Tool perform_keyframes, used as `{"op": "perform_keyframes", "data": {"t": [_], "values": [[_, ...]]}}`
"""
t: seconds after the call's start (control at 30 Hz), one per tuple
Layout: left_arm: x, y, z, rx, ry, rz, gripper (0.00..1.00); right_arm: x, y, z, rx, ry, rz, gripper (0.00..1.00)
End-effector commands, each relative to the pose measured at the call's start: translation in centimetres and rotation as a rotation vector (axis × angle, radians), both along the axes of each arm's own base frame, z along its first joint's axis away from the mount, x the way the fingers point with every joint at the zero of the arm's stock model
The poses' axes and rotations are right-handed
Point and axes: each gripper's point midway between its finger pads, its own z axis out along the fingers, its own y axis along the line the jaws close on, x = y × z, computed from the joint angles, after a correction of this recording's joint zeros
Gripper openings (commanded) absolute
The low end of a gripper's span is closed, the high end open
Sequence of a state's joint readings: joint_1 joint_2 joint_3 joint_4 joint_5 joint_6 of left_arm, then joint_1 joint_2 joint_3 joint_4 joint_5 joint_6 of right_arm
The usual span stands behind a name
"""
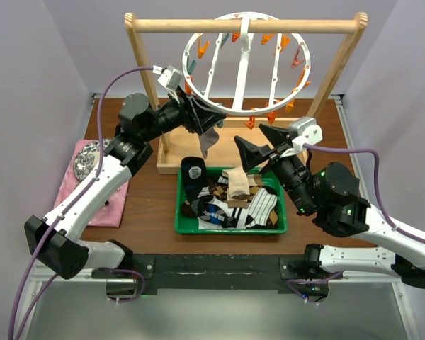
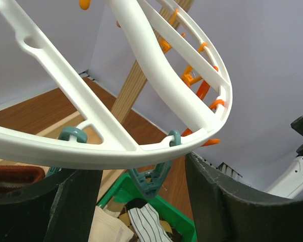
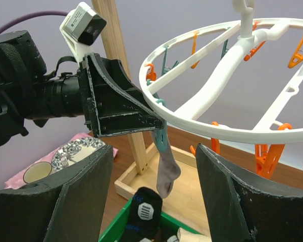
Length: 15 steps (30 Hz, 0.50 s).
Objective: Clip the socks to the hanger
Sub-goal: Open the clamp at the hanger.
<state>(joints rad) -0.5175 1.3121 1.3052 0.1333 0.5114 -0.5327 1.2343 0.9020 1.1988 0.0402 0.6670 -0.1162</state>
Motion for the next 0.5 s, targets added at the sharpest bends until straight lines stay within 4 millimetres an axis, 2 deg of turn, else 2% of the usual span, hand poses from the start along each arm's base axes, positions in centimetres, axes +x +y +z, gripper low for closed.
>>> {"op": "perform_keyframes", "data": {"t": [0.0,0.07,0.1,0.27,0.4,0.47], "values": [[0.2,0.0,2.2,-0.023,-0.064,0.012,0.68,-0.1,-0.7,0.9,0.032,-0.018,-0.012,0.69],[0.3,-0.1,2.5,-0.029,-0.066,0.015,0.67,-0.1,-0.6,0.9,0.031,-0.018,-0.009,0.69],[0.3,-0.1,2.6,-0.031,-0.066,0.018,0.62,-0.1,-0.5,0.8,0.028,-0.017,-0.009,0.69],[0.8,0.2,2.6,-0.020,-0.048,0.046,0.53,-0.1,-0.3,0.7,0.034,-0.013,0.000,0.68],[1.3,0.5,2.5,-0.012,-0.031,0.081,0.41,-0.2,-0.1,0.6,0.031,-0.008,0.007,0.68],[1.4,0.7,2.3,-0.005,-0.024,0.089,0.39,-0.2,-0.2,0.4,0.031,-0.006,0.005,0.68]]}}
